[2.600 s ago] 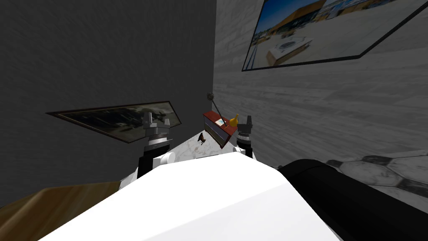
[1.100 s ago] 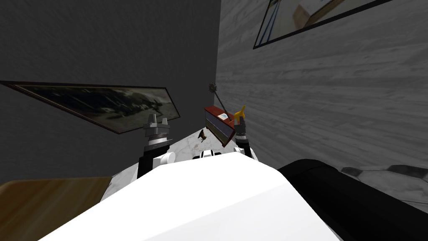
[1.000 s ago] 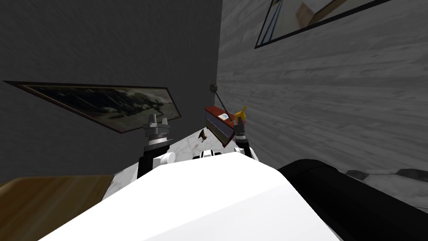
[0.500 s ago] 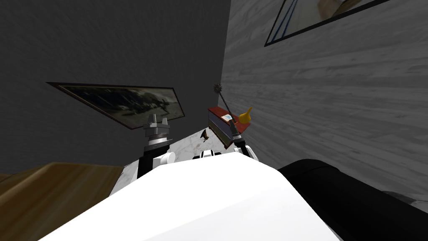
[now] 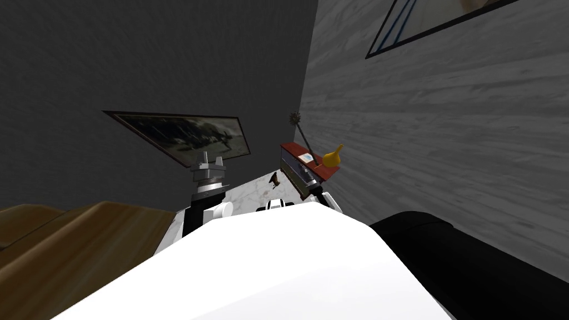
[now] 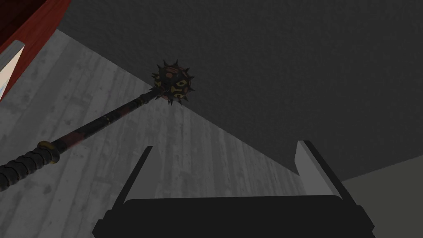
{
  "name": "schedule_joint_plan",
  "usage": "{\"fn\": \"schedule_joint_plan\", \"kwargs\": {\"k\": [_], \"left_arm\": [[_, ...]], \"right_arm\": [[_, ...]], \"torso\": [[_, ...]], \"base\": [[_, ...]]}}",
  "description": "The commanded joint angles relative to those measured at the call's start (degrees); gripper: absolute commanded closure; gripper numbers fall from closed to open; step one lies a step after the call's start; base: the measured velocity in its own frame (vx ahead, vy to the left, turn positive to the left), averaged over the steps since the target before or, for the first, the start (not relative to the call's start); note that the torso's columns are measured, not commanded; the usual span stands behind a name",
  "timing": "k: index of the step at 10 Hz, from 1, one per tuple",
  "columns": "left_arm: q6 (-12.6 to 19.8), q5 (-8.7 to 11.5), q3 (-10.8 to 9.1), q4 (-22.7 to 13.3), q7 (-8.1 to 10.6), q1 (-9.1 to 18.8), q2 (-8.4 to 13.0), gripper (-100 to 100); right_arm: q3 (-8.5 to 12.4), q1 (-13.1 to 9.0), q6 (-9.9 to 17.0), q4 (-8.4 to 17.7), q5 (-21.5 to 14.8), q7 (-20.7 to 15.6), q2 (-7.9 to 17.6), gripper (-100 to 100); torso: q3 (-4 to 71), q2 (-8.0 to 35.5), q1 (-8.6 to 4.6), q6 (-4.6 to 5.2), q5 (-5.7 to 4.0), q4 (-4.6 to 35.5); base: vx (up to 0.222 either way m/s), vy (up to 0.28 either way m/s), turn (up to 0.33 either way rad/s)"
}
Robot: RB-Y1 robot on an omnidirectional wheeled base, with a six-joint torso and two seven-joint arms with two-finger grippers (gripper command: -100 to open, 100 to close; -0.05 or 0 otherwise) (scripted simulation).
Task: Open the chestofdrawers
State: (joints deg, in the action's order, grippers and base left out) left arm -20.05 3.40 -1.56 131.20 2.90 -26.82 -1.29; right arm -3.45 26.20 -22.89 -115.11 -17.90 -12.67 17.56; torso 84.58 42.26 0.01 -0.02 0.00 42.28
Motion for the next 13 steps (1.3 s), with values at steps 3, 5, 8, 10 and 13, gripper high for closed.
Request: {"fn": "schedule_joint_plan", "kwargs": {"k": [3, 5, 8, 10, 13], "left_arm": [[0.0, 0.0, 0.00, 0.0, 0.00, 0.0, 0.0, 0], [0.0, 0.0, 0.00, 0.0, 0.00, 0.0, 0.0, 0], [0.0, 0.0, 0.00, 0.0, 0.00, 0.0, 0.0, 0], [0.0, 0.0, 0.00, 0.0, 0.00, 0.0, 0.0, 0], [0.0, 0.0, -0.01, 0.0, 0.00, 0.0, 0.0, 0]], "right_arm": [[-1.4, -1.6, 3.6, 4.6, -6.6, -4.4, 3.2, -100], [-2.1, -2.2, 5.1, 6.2, -9.0, -6.2, 4.4, -100], [-3.5, -3.5, 8.4, 9.7, -14.0, -9.6, 6.6, -100], [-4.1, -4.2, 10.1, 11.5, -16.6, -11.4, 7.8, -100], [-5.5, -5.7, 13.5, 15.5, -21.4, -14.9, 10.3, -100]], "torso": [[0.0, 0.0, 0.02, 0.00, 0.00, 0.0], [0.0, 0.0, -0.02, 0.01, -0.01, 0.0], [0.0, 0.0, -0.01, 0.01, 0.00, 0.0], [0.0, 0.0, -0.01, 0.00, 0.00, 0.0], [0.0, 0.0, -0.01, 0.03, 0.00, 0.0]], "base": [[0.029, 0.010, 0.140], [0.027, 0.007, 0.078], [0.030, 0.005, 0.159], [0.023, 0.003, 0.094], [0.024, 0.004, 0.111]]}}
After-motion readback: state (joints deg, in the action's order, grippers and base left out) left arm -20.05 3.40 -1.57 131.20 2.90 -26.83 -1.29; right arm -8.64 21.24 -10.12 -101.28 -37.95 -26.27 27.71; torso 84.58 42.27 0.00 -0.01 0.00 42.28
